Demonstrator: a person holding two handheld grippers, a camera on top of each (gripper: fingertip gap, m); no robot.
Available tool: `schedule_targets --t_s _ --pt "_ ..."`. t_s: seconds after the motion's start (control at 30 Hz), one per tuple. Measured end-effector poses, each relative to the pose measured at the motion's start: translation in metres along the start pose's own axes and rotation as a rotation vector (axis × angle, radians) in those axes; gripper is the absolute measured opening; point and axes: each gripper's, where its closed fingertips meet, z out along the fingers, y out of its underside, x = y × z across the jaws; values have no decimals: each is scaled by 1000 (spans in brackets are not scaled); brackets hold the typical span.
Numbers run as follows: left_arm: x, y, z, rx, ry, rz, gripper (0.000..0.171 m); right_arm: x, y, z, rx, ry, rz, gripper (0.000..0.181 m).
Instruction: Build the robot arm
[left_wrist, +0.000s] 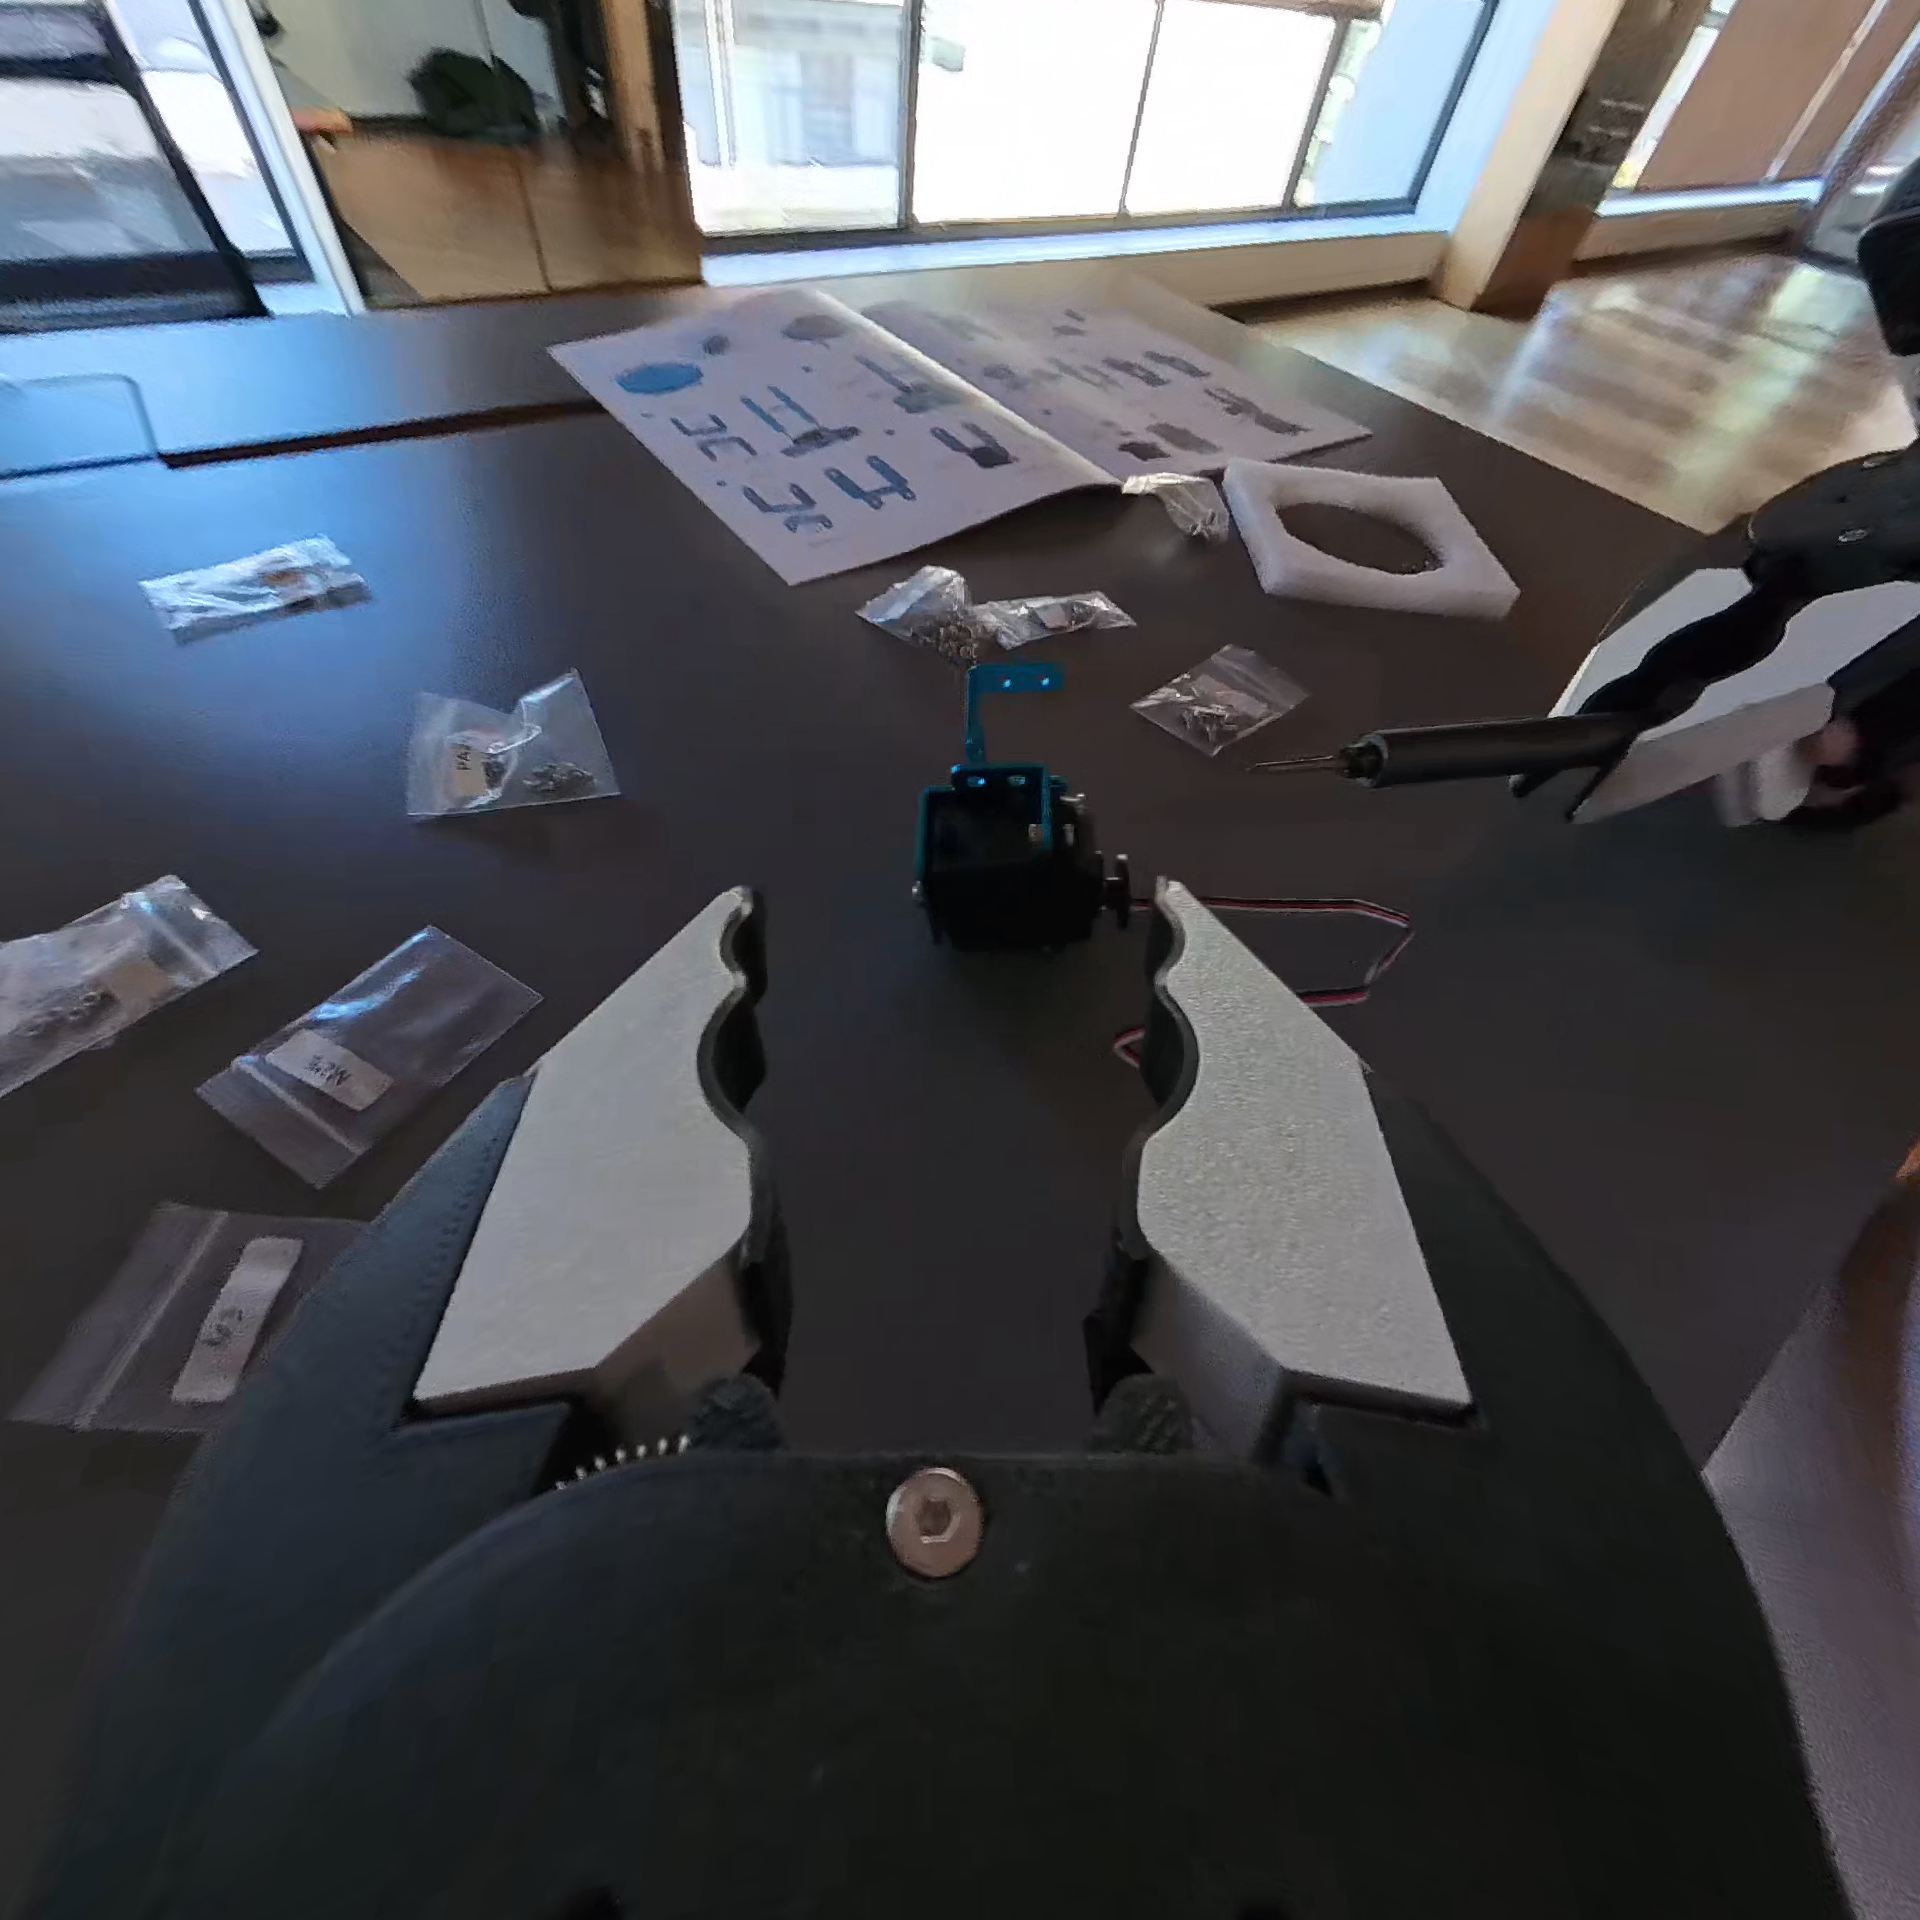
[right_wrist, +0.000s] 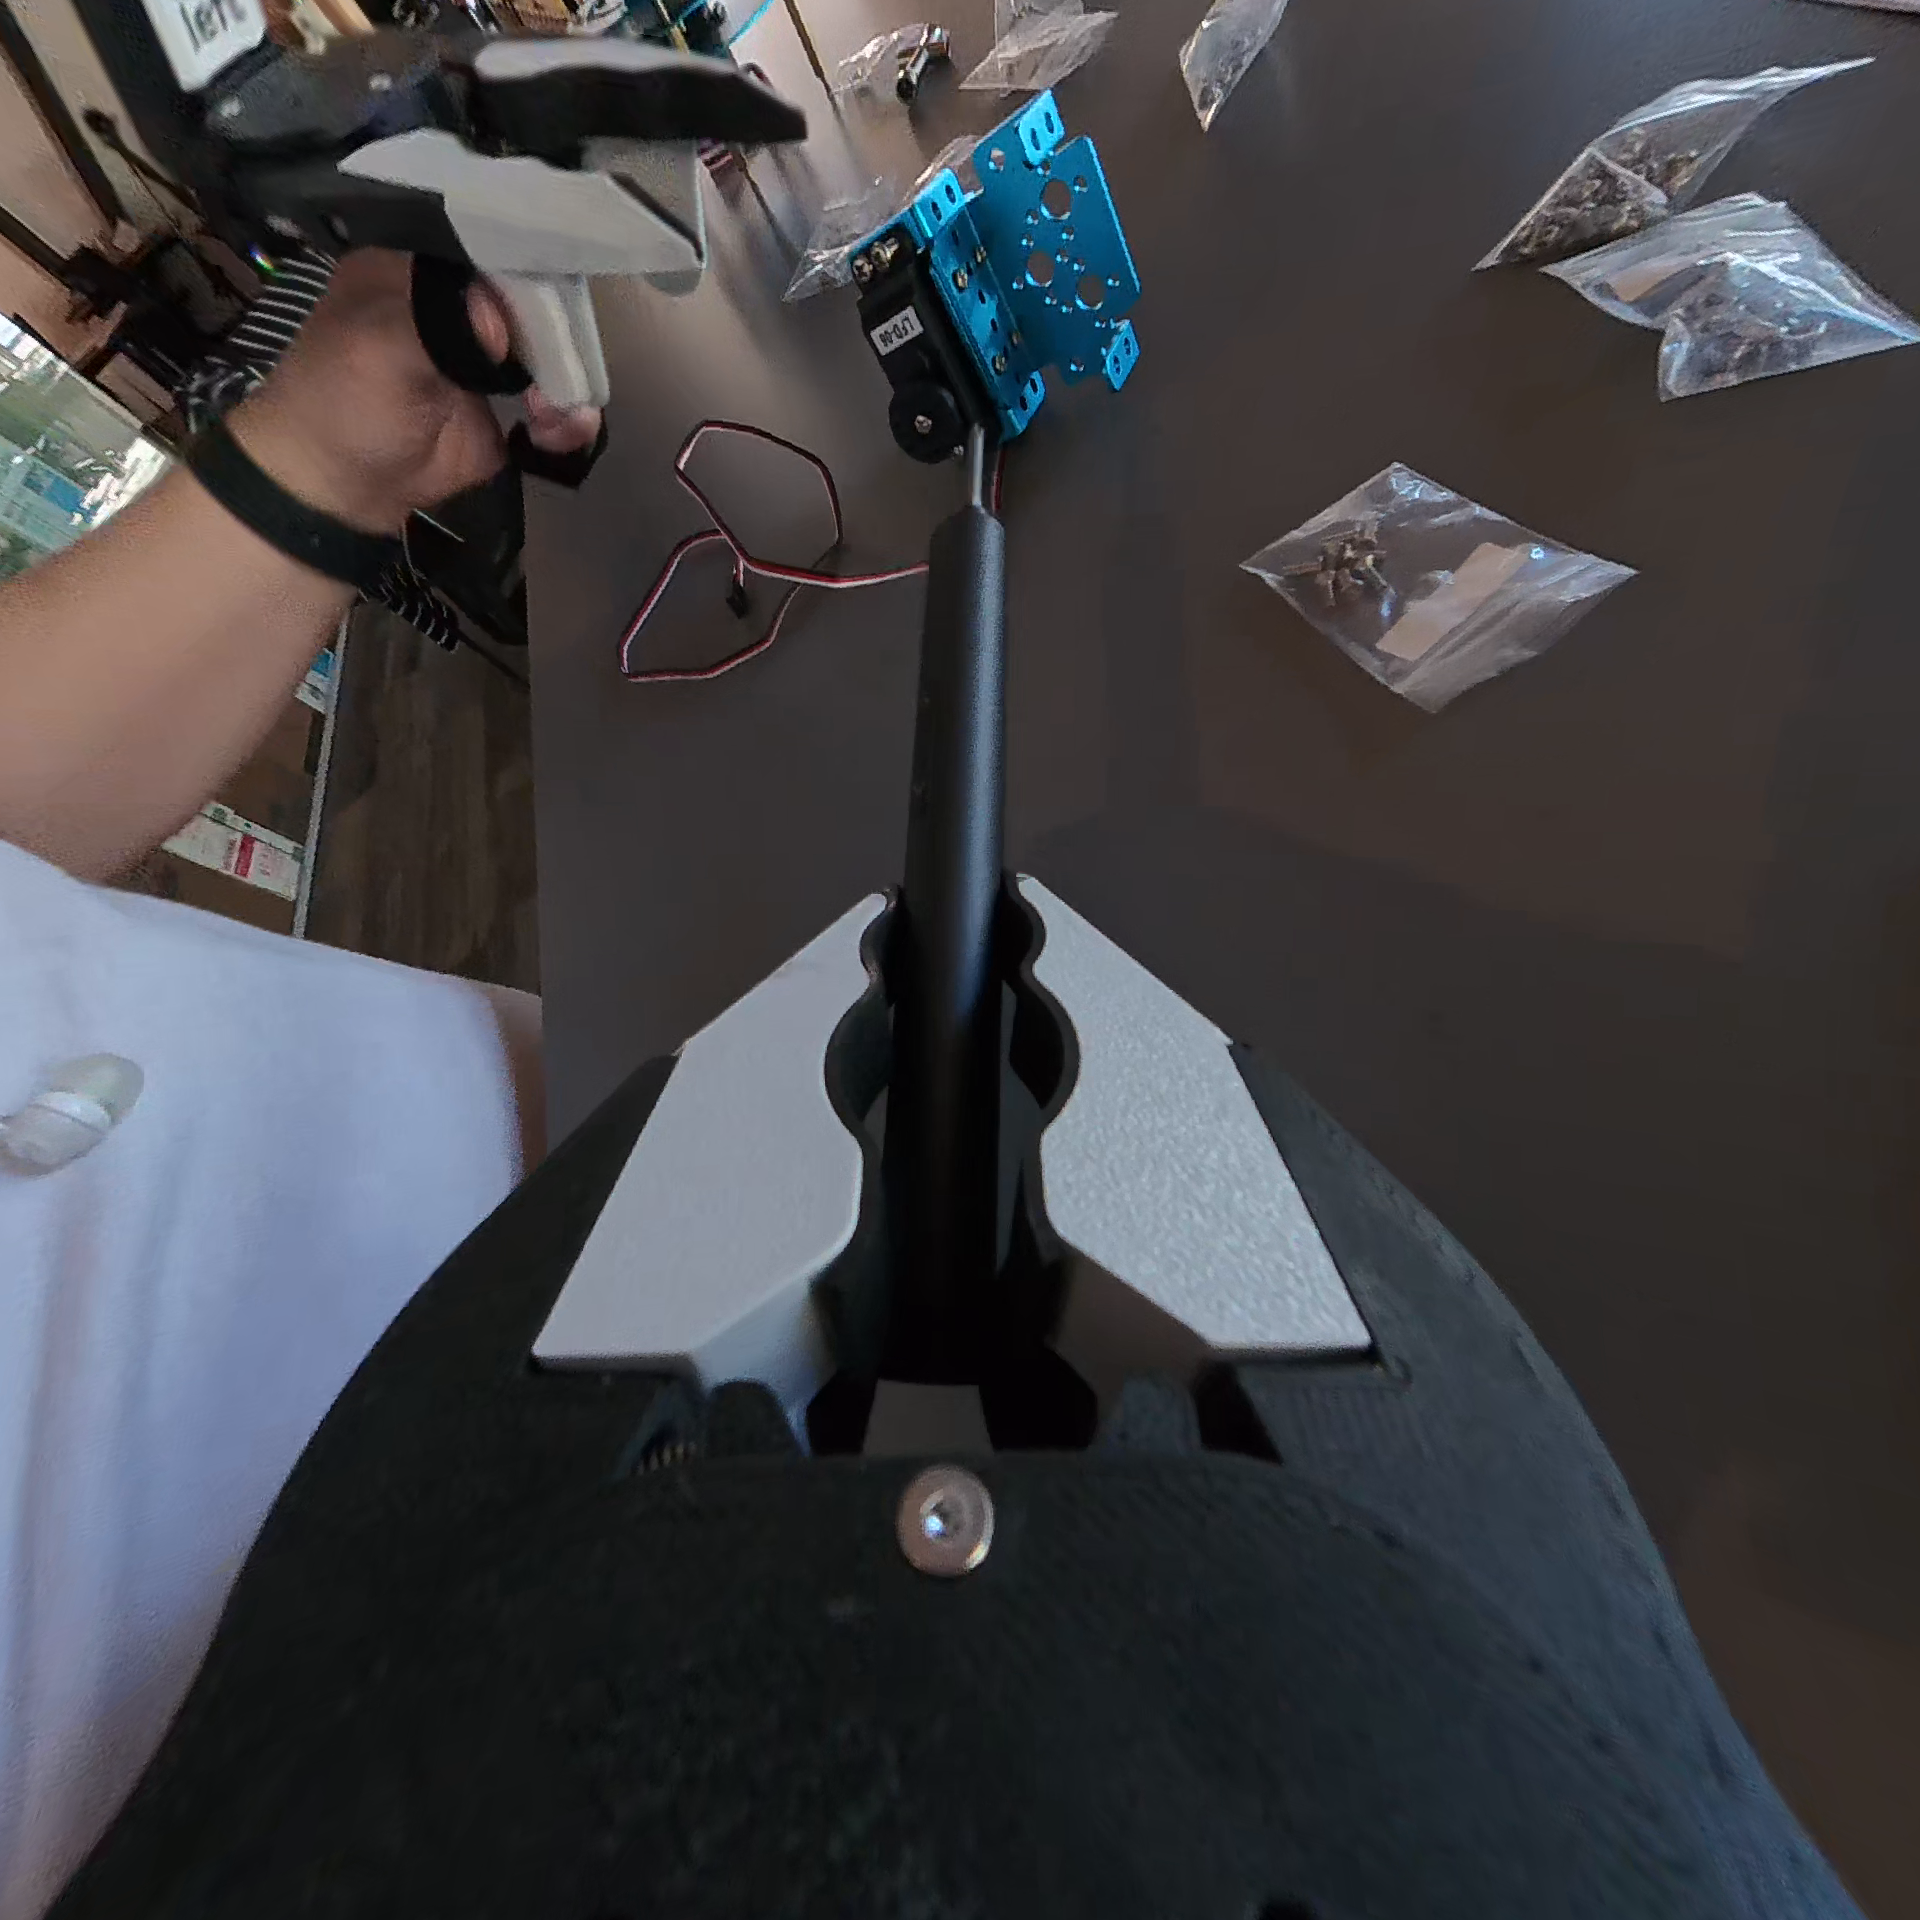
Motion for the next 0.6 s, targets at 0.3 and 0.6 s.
schedule_targets --t_s 0.3,0.6 --pt "15 15 38 -88 145 -143 73 11 13 -1 -86 115 -75 17" --pt "14 29 58 -193 23 -199 63 14 21 -4 -121 136 -58 17"
